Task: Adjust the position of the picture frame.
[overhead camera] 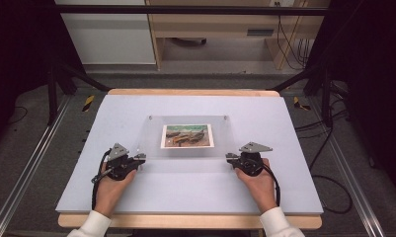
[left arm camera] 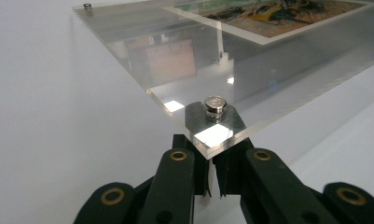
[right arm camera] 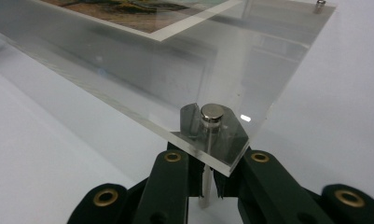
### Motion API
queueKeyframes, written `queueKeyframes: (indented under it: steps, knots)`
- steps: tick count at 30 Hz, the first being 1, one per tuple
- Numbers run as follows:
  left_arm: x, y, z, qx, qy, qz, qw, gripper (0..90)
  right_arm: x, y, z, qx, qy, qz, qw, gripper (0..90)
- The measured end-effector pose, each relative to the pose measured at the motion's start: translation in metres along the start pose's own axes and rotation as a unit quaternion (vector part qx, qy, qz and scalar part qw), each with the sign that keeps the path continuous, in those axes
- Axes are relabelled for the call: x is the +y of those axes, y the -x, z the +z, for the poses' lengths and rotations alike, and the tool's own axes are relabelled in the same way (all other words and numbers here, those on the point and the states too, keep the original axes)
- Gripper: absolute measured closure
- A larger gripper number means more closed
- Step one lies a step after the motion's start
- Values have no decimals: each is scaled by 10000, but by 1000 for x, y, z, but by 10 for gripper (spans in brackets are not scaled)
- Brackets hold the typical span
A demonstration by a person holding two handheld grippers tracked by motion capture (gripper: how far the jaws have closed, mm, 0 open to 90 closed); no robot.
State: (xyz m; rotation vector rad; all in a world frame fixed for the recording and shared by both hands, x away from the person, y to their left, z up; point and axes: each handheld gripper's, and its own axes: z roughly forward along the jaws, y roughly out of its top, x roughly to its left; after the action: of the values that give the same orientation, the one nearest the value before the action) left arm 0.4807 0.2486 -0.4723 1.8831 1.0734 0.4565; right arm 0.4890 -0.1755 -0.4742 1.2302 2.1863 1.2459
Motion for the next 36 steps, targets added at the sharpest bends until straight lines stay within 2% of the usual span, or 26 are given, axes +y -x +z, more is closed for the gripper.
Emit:
queueKeyframes:
  steps: [24, 29, 31, 34, 36]
  knots:
    - [-1, 0, 1, -18, -24, 7, 10000, 839, -1, -1, 0, -8, -18, 65, 10000, 835]
    - [-1, 0, 1, -20, -34, 15, 10000, 838, 0, 0, 1, -17, 1, -7, 10000, 818]
    - [0, 0, 1, 7, -45, 35, 10000, 832, 0, -1, 1, -20, -1, -25, 10000, 769]
    - [1, 4, 1, 244, -43, 254, 9994, 675, 0, -2, 0, -34, -46, 0, 10000, 626]
    - [2, 6, 0, 282, -25, 279, 9992, 581, 0, -3, -2, -9, -43, -32, 10000, 546]
